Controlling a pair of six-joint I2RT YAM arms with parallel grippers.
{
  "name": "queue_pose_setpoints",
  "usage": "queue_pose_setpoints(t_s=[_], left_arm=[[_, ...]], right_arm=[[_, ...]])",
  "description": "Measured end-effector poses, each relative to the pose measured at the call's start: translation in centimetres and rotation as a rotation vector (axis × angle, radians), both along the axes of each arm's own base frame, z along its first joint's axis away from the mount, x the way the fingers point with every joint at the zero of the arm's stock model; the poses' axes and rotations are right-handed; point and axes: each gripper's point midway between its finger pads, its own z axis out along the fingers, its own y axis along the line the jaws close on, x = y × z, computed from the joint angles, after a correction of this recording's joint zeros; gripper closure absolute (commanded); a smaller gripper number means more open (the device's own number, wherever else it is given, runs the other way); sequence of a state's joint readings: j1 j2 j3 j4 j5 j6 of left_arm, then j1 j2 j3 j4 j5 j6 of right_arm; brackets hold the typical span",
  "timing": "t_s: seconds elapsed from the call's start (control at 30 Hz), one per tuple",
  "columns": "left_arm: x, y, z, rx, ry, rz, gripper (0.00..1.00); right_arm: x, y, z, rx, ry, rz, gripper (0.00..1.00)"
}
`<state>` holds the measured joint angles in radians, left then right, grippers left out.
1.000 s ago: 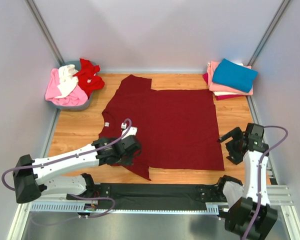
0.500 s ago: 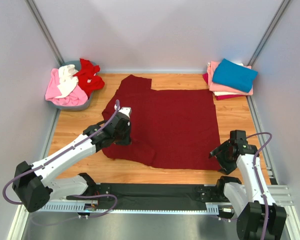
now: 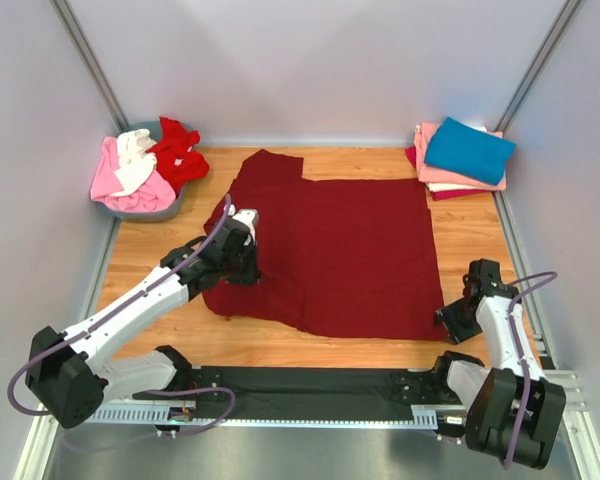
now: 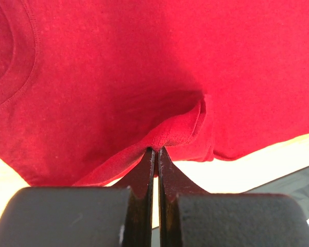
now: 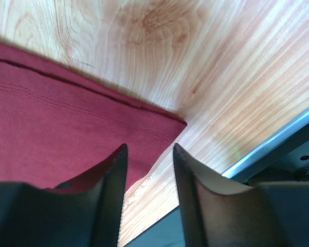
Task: Fold and stack the t-shirts
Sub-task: Fold the tshirt
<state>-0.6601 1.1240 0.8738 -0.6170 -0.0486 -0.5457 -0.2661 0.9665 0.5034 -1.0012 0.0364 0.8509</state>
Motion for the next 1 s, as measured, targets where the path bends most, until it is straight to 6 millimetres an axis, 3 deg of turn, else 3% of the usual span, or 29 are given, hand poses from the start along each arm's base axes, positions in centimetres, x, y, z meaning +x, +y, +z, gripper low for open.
queue_pose_setpoints(t_s=[0.1, 0.3, 0.37, 0.5, 0.67, 0.8, 1.0], left_arm=[[0.2, 0.0, 0.1, -0.011, -0.001, 0.002, 1.0], [0.4, 0.1, 0.2, -0.024, -0.001, 0.007, 1.0], [0.4, 0.1, 0.2, -0.025, 0.001, 0.006, 1.0], [0.4, 0.2, 0.1, -0.023, 0.002, 0.008, 1.0], [0.6, 0.5, -0.1, -0.017, 0.004, 0.02, 1.0], [0.5, 0.8, -0.3, -0.007, 0.014, 0.021, 1.0], [-0.1, 0.9, -0.3, 0.014, 0.052, 0.004, 1.0]], right_arm=[[0.2, -0.1, -0.3, 0.003, 0.012, -0.002, 0.48], [-0.1, 0.0, -1.4, 0.019, 0.058, -0.002, 0.48], [-0.1, 0.0, -1.5, 0.021, 0.06, -0.001, 0.53], [0.0, 0.2, -1.5, 0.041, 0.06, 0.003, 0.78], [0.7, 0.3, -1.3, 0.043, 0.011, 0.008, 0.86], [1.2, 0.3, -0.7, 0.035, -0.048, 0.019, 1.0], [2.1, 1.1, 0.0, 0.075, -0.113, 0.05, 0.99]])
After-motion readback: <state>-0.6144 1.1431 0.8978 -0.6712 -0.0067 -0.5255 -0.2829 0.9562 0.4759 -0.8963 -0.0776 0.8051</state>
